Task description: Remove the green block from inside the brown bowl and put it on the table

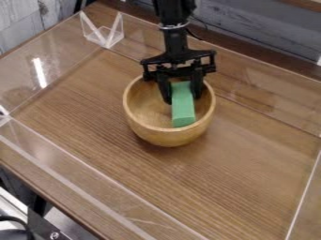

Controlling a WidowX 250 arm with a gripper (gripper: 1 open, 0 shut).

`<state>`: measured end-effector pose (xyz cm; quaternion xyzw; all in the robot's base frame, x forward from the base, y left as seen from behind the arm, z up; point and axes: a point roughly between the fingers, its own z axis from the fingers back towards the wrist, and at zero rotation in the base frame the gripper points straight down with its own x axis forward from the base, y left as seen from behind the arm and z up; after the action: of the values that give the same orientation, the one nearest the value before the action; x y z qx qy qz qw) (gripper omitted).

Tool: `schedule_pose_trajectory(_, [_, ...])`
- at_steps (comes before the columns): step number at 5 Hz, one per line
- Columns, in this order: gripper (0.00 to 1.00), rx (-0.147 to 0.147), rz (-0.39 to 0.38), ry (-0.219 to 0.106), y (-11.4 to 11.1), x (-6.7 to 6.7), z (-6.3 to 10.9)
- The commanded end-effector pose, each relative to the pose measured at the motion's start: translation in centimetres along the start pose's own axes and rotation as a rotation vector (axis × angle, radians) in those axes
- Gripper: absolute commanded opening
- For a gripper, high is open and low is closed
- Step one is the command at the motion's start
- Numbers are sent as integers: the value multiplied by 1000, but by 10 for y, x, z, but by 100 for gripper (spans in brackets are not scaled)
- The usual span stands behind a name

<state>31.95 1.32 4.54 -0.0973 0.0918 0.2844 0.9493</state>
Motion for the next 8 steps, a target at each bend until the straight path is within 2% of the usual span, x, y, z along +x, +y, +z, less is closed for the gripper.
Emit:
schedule_pose_trajectory(1, [0, -35, -46, -76, -15, 2, 24])
schedule_pose_trajectory(8, [0, -41, -139, -59, -36, -8, 25])
